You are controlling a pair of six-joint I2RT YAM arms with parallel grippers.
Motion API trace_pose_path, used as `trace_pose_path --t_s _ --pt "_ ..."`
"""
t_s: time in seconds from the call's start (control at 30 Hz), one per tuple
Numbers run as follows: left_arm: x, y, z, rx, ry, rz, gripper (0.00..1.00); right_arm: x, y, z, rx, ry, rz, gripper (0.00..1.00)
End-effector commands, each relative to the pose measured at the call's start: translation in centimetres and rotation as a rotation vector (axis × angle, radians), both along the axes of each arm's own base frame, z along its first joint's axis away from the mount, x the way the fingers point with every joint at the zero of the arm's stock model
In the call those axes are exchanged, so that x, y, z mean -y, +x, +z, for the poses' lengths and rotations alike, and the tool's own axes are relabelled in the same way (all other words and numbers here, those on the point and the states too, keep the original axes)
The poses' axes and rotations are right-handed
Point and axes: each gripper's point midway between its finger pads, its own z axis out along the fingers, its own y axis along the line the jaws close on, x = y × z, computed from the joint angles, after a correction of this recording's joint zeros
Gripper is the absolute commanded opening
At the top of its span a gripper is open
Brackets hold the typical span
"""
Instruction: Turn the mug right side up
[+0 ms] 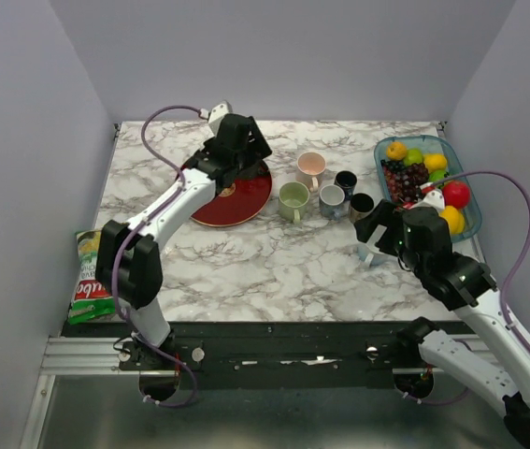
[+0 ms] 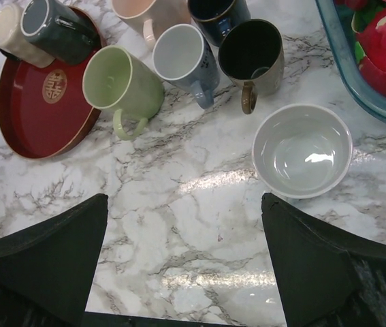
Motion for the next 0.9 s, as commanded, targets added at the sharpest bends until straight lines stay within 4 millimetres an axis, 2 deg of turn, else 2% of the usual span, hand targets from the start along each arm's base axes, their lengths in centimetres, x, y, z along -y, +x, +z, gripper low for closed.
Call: trace_pose_path --t_s 0.0,0.03,0.1,0.13,0.2,0.23,0.27,0.3,0.33,0.37,0.43,0.5,0.53,0.57,0.63,0.87 --pt "-0.9 3.2 -2.7 -0.070 0.082 0.233 0.98 0.2 -0.3 0.6 0.033 0.017 0.005 1.00" --pt "-0.6 3.5 -4.8 -0.104 0.113 0.252 0.98 0.4 -0.4 0.5 0.036 0.016 0.001 1.00" --pt "0.0 4.4 -5.1 -0.103 0.080 0.292 0.97 0.6 -0.6 0.0 0.034 0.013 -0.002 1.00" --pt "0.5 4.7 -6.5 -0.119 0.087 0.296 0.96 0.7 -0.9 0.2 0.044 0.020 -0.002 1.00" --pt "1.0 5.4 -6.6 -0.114 0.084 0.326 0.95 0.9 -1.2 -0.3 0.043 0.021 -0.005 1.00" --pt "0.9 5.4 -8.6 -0.155 0.116 0.351 0.95 1.1 -1.3 -0.3 0.049 0.024 -0.009 1.00" --pt "1.5 6.2 -7.4 -0.134 0.102 0.360 0.94 1.2 -1.4 -0.4 0.053 0.022 -0.014 1.00" --pt "1.7 6.4 -7.7 -0.143 0.110 0.370 0.94 1.3 -1.5 -0.6 0.050 0.018 -0.015 1.00" --pt "1.4 6.4 -9.7 -0.186 0.142 0.389 0.94 1.5 -1.5 -0.7 0.052 0.016 -0.019 1.00" --pt "1.9 7.1 -8.6 -0.163 0.125 0.402 0.94 1.6 -1.6 -0.6 0.057 0.013 -0.021 1.00" --pt "1.8 7.3 -9.0 -0.160 0.157 0.429 0.94 1.7 -1.7 -0.7 0.057 0.009 -0.025 1.00" --pt "2.0 7.9 -8.1 -0.133 0.151 0.443 0.93 2.0 -1.8 -0.6 0.062 0.007 -0.035 1.00" --pt "1.9 7.7 -8.7 -0.152 0.168 0.447 0.93 2.0 -1.8 -0.5 0.064 0.009 -0.035 1.00" --pt "1.9 8.0 -8.0 -0.140 0.151 0.463 0.92 2.1 -1.8 -0.4 0.067 0.010 -0.036 1.00" --pt "2.1 8.0 -8.0 -0.143 0.153 0.461 0.92 2.2 -2.0 -0.1 0.078 0.016 -0.037 1.00" --pt "1.6 7.3 -8.8 -0.163 0.195 0.463 0.90 2.1 -2.1 0.5 0.095 0.031 -0.033 1.00"
